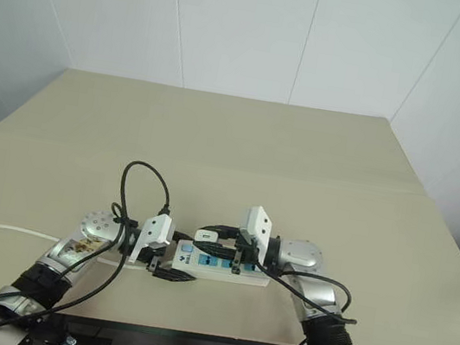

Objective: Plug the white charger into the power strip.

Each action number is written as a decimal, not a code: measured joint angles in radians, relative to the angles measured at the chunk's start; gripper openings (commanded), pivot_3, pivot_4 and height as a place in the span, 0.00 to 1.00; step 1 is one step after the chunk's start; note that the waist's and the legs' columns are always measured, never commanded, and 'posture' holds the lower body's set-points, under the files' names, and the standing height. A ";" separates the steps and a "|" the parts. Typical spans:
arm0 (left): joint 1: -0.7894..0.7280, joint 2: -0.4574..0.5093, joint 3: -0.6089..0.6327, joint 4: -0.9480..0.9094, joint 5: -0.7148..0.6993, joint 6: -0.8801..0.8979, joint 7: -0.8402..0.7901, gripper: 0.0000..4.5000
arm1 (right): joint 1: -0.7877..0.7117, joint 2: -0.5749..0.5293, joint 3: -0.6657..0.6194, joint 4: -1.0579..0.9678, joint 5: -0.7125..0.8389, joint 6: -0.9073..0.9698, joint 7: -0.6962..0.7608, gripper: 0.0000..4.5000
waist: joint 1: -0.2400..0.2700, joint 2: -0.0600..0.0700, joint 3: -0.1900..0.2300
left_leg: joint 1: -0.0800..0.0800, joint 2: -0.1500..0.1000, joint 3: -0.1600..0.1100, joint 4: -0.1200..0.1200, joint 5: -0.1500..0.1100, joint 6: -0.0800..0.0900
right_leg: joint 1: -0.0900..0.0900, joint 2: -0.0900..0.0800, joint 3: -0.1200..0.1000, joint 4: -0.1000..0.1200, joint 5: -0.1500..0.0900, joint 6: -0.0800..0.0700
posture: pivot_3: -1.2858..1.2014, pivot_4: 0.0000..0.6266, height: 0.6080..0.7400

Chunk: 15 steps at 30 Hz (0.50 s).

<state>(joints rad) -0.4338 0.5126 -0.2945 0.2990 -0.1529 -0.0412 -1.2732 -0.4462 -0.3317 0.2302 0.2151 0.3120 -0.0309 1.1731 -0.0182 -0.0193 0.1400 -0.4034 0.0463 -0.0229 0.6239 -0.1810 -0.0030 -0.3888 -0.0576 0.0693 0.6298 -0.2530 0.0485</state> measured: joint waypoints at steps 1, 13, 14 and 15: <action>0.000 0.000 -0.001 -0.001 0.000 0.000 0.001 0.74 | 0.000 -0.003 0.000 0.002 0.004 -0.003 0.003 0.25 | 0.000 0.000 0.000 | 0.000 0.000 0.000 0.000 0.000 0.000 | 0.000 0.000 0.000 0.000 0.000 0.000 | 0.52 0.24 1.00; 0.001 0.000 -0.003 -0.005 0.000 0.003 0.006 0.74 | -0.007 -0.029 0.002 0.025 0.016 -0.029 0.024 0.25 | 0.001 0.000 0.000 | 0.000 0.000 0.000 0.000 0.000 0.000 | 0.000 0.000 0.000 0.000 0.000 0.000 | 0.52 0.24 1.00; 0.001 0.001 -0.003 -0.005 0.000 0.003 0.006 0.74 | -0.008 -0.029 0.004 0.026 0.016 -0.029 0.024 0.25 | 0.001 0.000 0.000 | 0.000 0.000 0.000 0.000 0.000 0.000 | 0.000 0.000 0.000 0.000 0.000 0.000 | 0.52 0.24 1.00; 0.001 0.001 -0.003 -0.005 0.000 0.003 0.006 0.74 | -0.009 -0.029 0.006 0.028 0.016 -0.030 0.024 0.25 | 0.001 0.000 0.000 | 0.000 0.000 0.000 0.000 0.000 0.000 | 0.000 0.000 0.000 0.000 0.000 0.000 | 0.52 0.24 1.00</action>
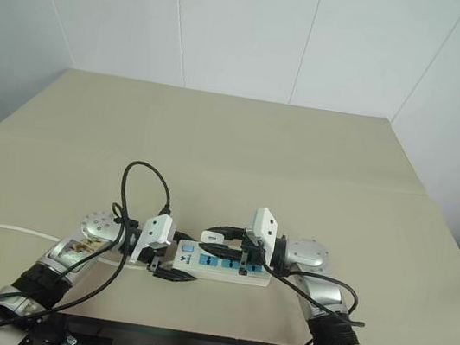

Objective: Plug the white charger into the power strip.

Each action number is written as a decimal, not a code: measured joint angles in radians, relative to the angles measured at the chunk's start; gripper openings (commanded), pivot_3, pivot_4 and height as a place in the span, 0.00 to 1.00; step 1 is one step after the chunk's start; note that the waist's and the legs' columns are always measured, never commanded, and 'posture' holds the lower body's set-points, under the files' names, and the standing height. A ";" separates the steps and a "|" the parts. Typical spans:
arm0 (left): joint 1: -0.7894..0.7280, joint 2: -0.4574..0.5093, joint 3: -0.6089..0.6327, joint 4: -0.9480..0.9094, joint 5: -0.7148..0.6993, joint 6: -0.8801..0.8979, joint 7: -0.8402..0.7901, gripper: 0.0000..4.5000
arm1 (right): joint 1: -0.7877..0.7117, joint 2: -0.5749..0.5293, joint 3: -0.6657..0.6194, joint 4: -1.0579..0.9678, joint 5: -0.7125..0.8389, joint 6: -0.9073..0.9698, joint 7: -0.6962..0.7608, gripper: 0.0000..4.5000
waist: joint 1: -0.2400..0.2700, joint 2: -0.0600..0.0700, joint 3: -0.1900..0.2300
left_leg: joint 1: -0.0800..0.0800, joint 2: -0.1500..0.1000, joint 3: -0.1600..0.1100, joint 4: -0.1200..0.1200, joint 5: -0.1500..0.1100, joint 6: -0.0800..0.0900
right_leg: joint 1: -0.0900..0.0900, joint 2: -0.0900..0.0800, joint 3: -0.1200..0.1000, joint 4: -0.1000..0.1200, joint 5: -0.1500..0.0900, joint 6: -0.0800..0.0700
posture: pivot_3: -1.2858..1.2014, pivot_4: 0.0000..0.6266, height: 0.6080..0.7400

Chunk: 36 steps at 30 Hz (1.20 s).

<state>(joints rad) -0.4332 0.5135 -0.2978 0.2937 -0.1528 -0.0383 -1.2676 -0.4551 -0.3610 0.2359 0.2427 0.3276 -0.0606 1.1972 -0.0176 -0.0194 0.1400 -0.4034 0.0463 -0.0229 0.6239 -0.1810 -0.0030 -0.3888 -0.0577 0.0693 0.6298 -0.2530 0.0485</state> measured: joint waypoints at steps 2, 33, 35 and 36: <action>0.000 0.002 0.000 0.000 0.000 0.000 0.000 0.74 | -0.003 0.000 0.005 0.004 0.000 -0.005 0.000 0.25 | 0.000 0.000 0.000 | 0.000 0.000 0.000 0.000 0.000 0.000 | 0.000 0.000 0.000 0.000 0.000 0.000 | 0.52 0.24 1.00; 0.010 0.016 0.005 -0.006 -0.007 0.019 0.009 0.74 | -0.040 0.015 0.035 0.065 -0.032 -0.040 0.006 0.25 | -0.010 -0.003 -0.002 | 0.004 0.001 0.001 -0.001 0.000 0.000 | 0.003 0.000 0.001 0.000 -0.001 0.001 | 0.52 0.24 1.00; 0.010 0.016 0.005 -0.006 -0.007 0.018 0.009 0.74 | -0.049 0.015 0.035 0.076 -0.032 -0.041 0.019 0.25 | -0.010 -0.003 -0.002 | 0.004 0.001 0.001 -0.001 0.000 0.000 | 0.003 0.000 0.001 0.000 -0.001 0.001 | 0.52 0.24 1.00; 0.010 0.016 0.005 -0.006 -0.007 0.019 0.009 0.74 | -0.054 0.016 0.035 0.082 -0.031 -0.042 0.024 0.25 | -0.010 -0.003 -0.002 | 0.004 0.001 0.001 -0.001 0.000 0.000 | 0.003 0.000 0.001 0.000 -0.001 0.001 | 0.52 0.24 1.00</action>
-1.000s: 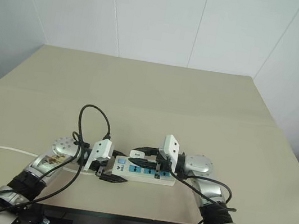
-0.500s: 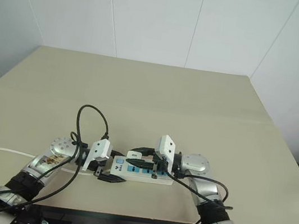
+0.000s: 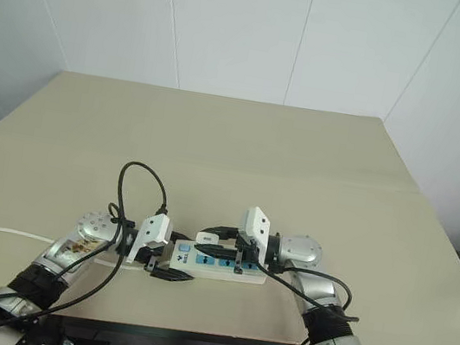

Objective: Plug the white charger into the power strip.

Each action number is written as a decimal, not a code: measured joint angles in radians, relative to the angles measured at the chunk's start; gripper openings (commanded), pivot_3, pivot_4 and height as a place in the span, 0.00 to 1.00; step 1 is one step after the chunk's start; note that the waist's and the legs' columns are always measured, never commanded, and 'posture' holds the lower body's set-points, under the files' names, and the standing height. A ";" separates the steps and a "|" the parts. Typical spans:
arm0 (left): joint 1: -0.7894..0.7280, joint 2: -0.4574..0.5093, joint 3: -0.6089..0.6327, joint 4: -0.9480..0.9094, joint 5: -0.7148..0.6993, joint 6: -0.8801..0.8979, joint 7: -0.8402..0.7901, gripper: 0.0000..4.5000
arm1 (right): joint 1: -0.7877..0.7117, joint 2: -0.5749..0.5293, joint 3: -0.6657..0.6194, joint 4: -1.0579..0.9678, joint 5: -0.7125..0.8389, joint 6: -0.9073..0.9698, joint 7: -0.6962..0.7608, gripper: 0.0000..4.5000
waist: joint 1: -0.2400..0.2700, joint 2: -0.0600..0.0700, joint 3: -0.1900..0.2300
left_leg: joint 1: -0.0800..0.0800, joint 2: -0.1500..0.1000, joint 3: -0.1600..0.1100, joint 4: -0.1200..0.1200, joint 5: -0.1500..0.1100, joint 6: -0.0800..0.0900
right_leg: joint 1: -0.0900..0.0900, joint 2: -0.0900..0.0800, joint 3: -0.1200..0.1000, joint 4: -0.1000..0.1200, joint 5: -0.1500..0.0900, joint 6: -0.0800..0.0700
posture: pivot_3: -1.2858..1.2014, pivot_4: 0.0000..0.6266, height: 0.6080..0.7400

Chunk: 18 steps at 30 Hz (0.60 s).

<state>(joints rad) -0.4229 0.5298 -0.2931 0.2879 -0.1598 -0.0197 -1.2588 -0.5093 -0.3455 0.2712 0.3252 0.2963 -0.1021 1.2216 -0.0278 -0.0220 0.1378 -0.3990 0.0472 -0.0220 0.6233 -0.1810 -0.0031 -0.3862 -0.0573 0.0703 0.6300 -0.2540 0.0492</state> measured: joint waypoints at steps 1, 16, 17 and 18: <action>0.003 0.003 0.000 -0.005 0.000 0.000 0.002 0.74 | -0.006 0.000 0.003 0.006 0.001 0.000 0.005 0.25 | -0.001 0.000 0.000 | 0.000 0.000 0.000 0.000 0.000 0.000 | 0.000 0.000 0.000 0.000 0.000 0.000 | 0.52 0.24 1.00; 0.032 0.027 0.008 -0.053 -0.003 0.019 0.020 0.74 | -0.029 0.012 0.014 0.050 -0.012 0.001 0.018 0.48 | -0.016 0.000 0.000 | 0.000 0.001 0.000 -0.001 0.000 0.000 | 0.000 0.000 0.000 0.000 0.000 -0.001 | 0.52 0.24 1.00; 0.034 0.028 0.006 -0.056 -0.003 0.019 0.021 0.74 | -0.021 0.005 0.010 0.067 -0.016 0.004 0.014 0.55 | -0.015 -0.001 0.000 | 0.000 0.001 0.000 -0.001 0.000 0.000 | -0.001 0.000 0.000 0.000 0.000 -0.001 | 0.52 0.24 1.00; 0.038 0.029 0.009 -0.057 -0.005 0.018 0.021 0.74 | -0.019 -0.001 0.005 0.069 -0.020 0.005 0.011 0.62 | -0.015 -0.001 0.000 | 0.000 0.001 0.000 -0.002 0.000 0.000 | -0.001 0.000 0.000 0.000 0.000 -0.002 | 0.52 0.24 1.00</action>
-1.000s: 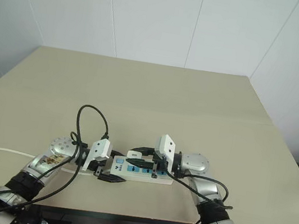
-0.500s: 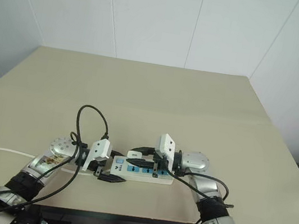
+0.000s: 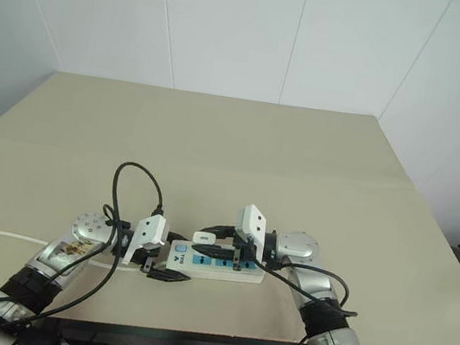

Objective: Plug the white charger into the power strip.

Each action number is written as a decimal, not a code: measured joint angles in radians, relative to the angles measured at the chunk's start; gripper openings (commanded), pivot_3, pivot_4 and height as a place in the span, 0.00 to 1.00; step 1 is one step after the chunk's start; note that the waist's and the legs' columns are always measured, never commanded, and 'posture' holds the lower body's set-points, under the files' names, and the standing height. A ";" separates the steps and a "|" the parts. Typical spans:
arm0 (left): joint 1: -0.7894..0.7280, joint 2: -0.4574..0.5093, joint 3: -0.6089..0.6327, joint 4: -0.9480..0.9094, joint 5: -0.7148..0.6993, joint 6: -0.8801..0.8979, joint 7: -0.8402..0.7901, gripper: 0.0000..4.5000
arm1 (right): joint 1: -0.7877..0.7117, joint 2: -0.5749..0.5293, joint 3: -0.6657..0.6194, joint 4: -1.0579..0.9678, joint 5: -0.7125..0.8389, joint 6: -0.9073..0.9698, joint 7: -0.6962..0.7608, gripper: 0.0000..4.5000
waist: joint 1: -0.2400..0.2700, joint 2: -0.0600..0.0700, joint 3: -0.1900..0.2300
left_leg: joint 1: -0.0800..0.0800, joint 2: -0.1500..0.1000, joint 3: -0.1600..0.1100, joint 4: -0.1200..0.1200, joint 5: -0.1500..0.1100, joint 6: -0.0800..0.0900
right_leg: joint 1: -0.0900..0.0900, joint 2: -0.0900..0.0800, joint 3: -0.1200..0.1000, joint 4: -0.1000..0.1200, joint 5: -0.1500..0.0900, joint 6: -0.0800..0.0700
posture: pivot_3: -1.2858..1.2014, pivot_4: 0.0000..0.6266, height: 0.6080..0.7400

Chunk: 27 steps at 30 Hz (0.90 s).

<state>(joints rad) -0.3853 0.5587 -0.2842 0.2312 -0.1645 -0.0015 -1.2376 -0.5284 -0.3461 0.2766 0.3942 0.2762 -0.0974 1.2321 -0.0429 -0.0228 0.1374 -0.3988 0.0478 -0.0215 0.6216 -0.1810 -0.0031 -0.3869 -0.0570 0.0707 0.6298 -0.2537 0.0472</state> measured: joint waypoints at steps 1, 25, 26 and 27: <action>0.000 0.001 0.000 0.000 0.000 0.000 -0.001 0.74 | 0.000 -0.004 -0.006 0.002 -0.002 0.001 -0.003 0.71 | 0.000 -0.001 0.000 | 0.000 0.000 0.000 0.000 0.000 0.000 | 0.000 0.000 0.000 0.000 0.000 0.000 | 0.52 0.24 1.00; -0.006 -0.020 0.047 0.009 -0.034 -0.016 -0.016 1.00 | 0.101 -0.135 -0.101 -0.173 0.004 0.124 -0.004 1.00 | 0.015 -0.001 0.001 | -0.006 0.000 0.000 -0.001 0.000 0.000 | -0.005 0.000 0.000 -0.001 0.000 0.000 | 0.52 0.24 1.00; -0.001 -0.008 0.061 -0.012 -0.041 -0.015 -0.016 1.00 | 0.111 -0.146 -0.107 -0.189 0.006 0.133 -0.007 1.00 | 0.016 -0.001 0.002 | -0.006 0.000 0.000 -0.001 0.000 0.000 | -0.005 0.000 0.000 -0.001 0.000 0.000 | 0.52 0.24 1.00; 0.001 0.006 0.076 -0.030 -0.054 -0.012 -0.018 1.00 | 0.121 -0.157 -0.113 -0.201 0.013 0.142 -0.008 1.00 | 0.016 -0.001 0.003 | -0.006 0.000 0.000 -0.001 0.000 0.000 | -0.006 0.000 0.000 -0.001 0.000 0.000 | 0.52 0.24 1.00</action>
<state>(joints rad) -0.3844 0.5649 -0.2081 0.2015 -0.2183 -0.0132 -1.2557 -0.4078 -0.5036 0.1640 0.1936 0.2887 0.0444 1.2236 -0.0267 -0.0236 0.1401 -0.4049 0.0477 -0.0217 0.6209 -0.1810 -0.0031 -0.3924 -0.0570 0.0704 0.6292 -0.2540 0.0473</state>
